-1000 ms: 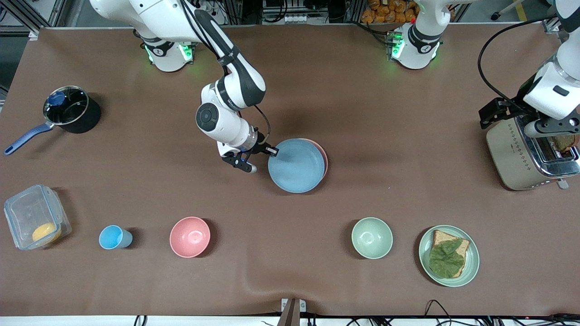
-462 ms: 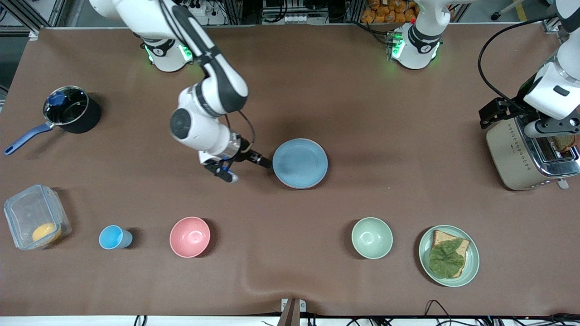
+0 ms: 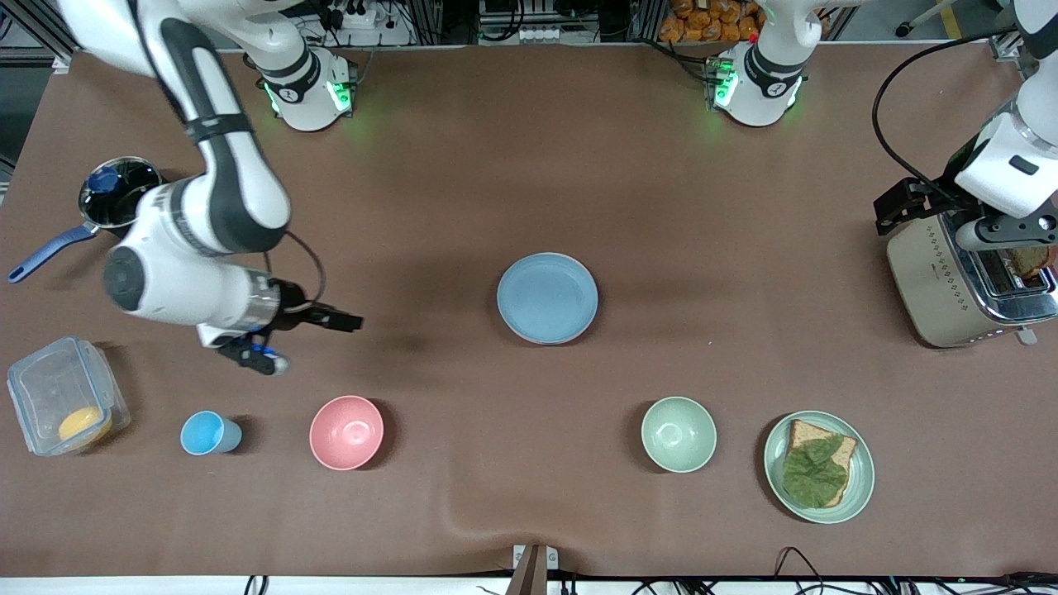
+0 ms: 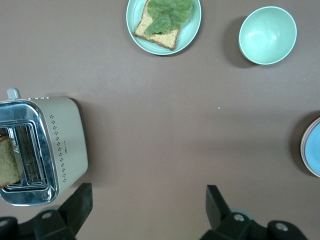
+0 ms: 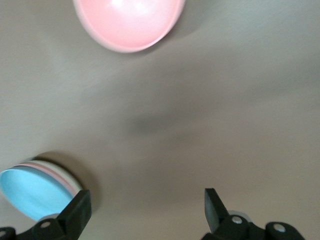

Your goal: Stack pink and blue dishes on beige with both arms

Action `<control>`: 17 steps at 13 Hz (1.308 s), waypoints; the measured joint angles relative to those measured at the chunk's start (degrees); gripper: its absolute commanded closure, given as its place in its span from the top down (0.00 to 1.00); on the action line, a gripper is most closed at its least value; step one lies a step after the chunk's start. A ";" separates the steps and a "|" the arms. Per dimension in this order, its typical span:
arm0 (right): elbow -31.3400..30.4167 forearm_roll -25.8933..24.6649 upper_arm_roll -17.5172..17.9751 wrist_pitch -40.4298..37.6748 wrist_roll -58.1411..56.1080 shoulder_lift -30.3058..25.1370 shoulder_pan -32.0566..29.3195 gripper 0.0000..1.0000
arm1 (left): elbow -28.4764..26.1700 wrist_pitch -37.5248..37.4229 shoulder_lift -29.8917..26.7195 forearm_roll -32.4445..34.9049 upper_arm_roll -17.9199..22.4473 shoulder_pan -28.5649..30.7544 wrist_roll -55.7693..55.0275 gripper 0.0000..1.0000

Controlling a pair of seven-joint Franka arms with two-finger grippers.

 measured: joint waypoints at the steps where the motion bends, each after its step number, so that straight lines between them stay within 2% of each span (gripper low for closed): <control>1: 0.31 -2.16 -0.01 -1.27 -3.19 -0.57 -2.24 1.00 | 0.10 0.01 -0.01 0.00 0.03 0.05 0.50 1.00; 4: 1.02 -10.26 0.02 -5.71 -11.48 -5.38 -7.19 1.00 | 0.62 -0.16 -0.06 0.00 0.13 0.08 1.15 1.00; 6: 1.25 -13.85 0.00 -9.33 -17.18 -10.06 -10.04 1.00 | 0.80 -0.60 -0.04 0.00 0.12 0.03 1.17 1.00; 8: 2.03 -18.32 0.04 -13.61 -20.13 -14.70 -11.28 1.00 | 0.96 -1.34 -0.03 -1.14 0.07 0.00 0.91 1.00; 10: 5.89 -22.63 0.75 -19.81 -20.29 -17.43 -11.25 1.00 | 1.44 -2.40 -0.03 -2.03 0.07 0.01 -0.40 1.00; 13: 11.84 -23.14 1.08 -24.98 -20.28 -18.07 -11.25 1.00 | 2.30 -2.91 -0.03 -2.34 0.12 0.04 -0.85 1.00; 17: 12.93 -23.10 1.45 -25.40 -18.99 -18.03 -11.24 1.00 | 2.61 -3.00 -0.03 -2.35 0.13 0.04 -0.91 1.00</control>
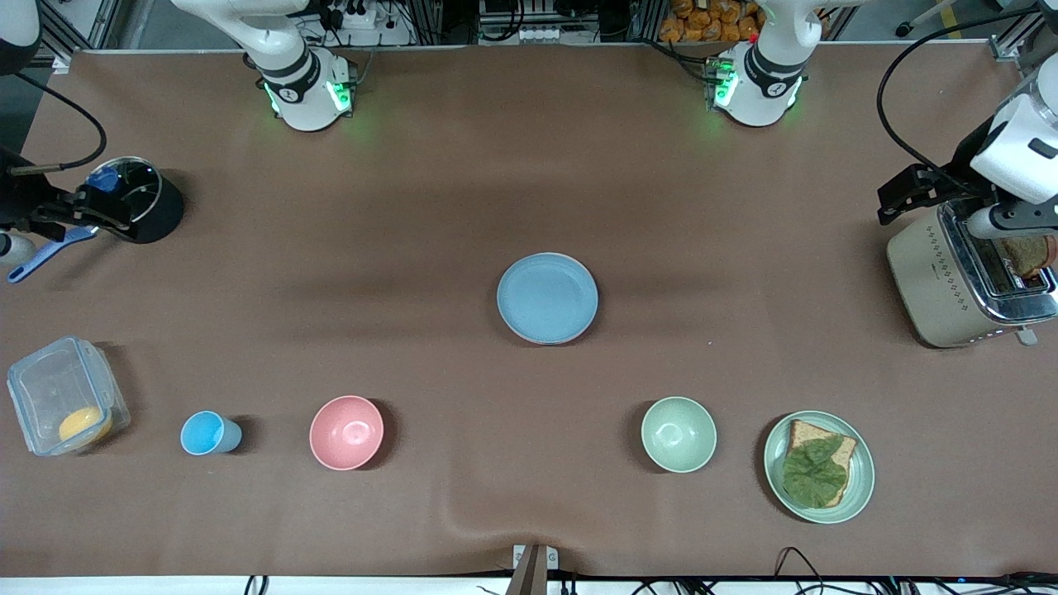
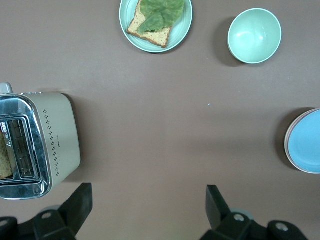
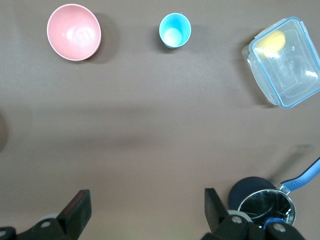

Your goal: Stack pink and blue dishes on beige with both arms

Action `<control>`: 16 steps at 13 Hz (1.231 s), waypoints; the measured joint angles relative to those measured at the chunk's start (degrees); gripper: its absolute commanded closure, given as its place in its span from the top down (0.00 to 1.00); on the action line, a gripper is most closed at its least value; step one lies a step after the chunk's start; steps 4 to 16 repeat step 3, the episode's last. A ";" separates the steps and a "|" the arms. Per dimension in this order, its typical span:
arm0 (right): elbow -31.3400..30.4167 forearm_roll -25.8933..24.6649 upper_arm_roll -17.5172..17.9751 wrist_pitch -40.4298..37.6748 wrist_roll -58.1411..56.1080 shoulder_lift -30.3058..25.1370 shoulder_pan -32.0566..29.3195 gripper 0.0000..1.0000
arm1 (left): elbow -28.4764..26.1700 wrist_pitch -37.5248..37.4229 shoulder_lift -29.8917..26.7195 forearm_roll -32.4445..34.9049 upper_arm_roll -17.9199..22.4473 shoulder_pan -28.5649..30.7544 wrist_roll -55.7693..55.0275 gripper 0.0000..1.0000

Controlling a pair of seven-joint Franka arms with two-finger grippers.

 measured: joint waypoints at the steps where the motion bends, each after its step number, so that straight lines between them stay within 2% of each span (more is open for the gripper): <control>1: 0.28 0.01 0.06 -0.40 0.45 0.00 0.00 1.00 | 0.00 -0.02 0.00 0.00 0.01 0.00 -0.08 1.00; 16: 0.52 0.01 0.09 -0.72 0.90 0.00 0.00 1.00 | 0.03 -0.05 0.00 0.00 0.12 0.01 -1.02 1.00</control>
